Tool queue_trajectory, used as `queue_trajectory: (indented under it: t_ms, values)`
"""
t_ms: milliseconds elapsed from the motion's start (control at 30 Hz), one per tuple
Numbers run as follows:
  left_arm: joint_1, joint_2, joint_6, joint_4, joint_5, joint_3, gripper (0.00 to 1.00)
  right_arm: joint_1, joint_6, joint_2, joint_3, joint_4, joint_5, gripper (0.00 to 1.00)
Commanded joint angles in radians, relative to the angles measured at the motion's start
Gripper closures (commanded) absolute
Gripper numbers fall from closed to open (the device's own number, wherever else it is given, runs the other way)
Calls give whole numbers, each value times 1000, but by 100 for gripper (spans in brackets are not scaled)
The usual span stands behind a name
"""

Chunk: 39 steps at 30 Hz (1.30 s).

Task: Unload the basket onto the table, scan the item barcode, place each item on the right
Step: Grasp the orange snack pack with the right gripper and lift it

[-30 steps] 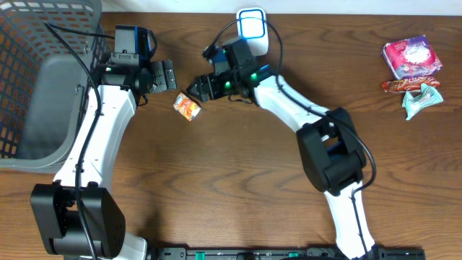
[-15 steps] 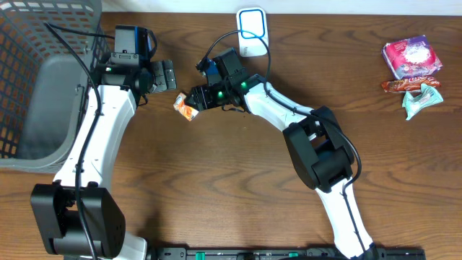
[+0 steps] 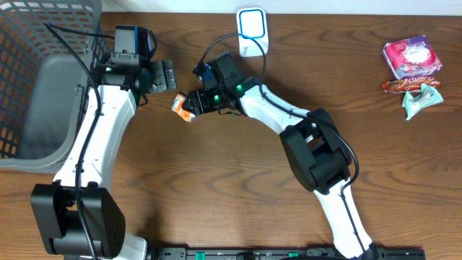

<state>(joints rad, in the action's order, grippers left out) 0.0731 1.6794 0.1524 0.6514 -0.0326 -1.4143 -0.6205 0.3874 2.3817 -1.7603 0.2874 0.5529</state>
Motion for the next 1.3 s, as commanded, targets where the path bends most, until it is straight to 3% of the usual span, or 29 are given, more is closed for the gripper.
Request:
queue_trajectory:
  t_ms: [0, 233, 867, 967, 1133, 1267]
  values:
    - [-5, 7, -9, 3, -10, 3, 2, -19, 1, 14, -5, 0, -17, 46]
    - [-5, 7, -9, 3, -10, 3, 2, -20, 2, 18, -5, 8, -16, 95]
    - [-5, 7, -9, 3, -9, 3, 2, 102, 1, -195, -5, 281, -245, 99]
    - [-5, 7, -9, 3, -10, 3, 2, 97, 1, -206, -5, 278, -244, 96]
    - [-5, 7, -10, 3, -10, 3, 2, 74, -5, -204, -5, 245, -241, 61]
    - [-5, 7, -10, 3, -10, 3, 2, 48, -10, -195, -5, 214, -286, 44]
